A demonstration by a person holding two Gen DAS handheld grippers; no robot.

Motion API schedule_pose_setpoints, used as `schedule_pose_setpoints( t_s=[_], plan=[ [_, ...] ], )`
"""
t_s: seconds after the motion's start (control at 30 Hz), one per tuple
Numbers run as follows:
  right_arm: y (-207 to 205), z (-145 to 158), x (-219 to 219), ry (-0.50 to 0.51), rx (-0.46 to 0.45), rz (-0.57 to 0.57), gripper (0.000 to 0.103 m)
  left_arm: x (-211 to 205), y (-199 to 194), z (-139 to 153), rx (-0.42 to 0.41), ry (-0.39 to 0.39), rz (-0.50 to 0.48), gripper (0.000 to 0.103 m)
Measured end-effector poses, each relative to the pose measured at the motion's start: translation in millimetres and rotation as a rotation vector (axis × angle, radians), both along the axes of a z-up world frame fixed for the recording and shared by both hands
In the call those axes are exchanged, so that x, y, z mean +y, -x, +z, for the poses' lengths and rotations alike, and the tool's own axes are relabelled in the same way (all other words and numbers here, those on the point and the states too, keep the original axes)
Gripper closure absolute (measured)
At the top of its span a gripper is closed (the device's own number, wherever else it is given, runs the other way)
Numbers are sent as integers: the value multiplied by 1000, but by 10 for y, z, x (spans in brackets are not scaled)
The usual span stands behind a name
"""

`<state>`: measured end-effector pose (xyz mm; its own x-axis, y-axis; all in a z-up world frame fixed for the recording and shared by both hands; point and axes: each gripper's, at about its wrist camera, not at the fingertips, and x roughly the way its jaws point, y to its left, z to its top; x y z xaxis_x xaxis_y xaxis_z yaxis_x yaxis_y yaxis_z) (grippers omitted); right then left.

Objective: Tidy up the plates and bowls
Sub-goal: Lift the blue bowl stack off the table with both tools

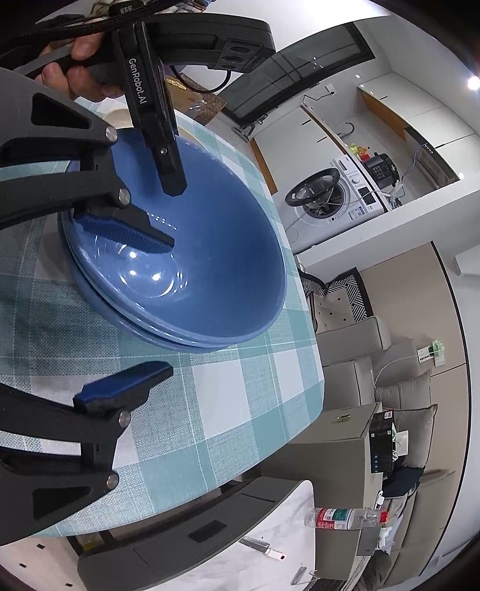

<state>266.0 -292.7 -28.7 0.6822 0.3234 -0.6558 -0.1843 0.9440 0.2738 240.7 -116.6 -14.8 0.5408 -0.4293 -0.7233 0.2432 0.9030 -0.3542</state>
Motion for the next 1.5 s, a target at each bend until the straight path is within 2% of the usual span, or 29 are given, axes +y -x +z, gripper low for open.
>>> schedule_pose_setpoints(
  t_s=[0.1,0.13,0.33,0.73,1.5],
  plan=[
    [0,5,21,2,-1,4,58,-22,13,7,-8,-15,1,65],
    [3,14,26,10,-5,-2,58,-24,16,8,-9,-18,2,65],
    [22,23,49,33,-10,-11,59,-85,45,24,-20,-64,10,66],
    [37,44,46,41,-10,-17,59,-104,48,28,-12,-81,24,66],
    [121,254,28,36,-46,-39,59,-147,187,253,-70,-91,16,66]
  ],
)
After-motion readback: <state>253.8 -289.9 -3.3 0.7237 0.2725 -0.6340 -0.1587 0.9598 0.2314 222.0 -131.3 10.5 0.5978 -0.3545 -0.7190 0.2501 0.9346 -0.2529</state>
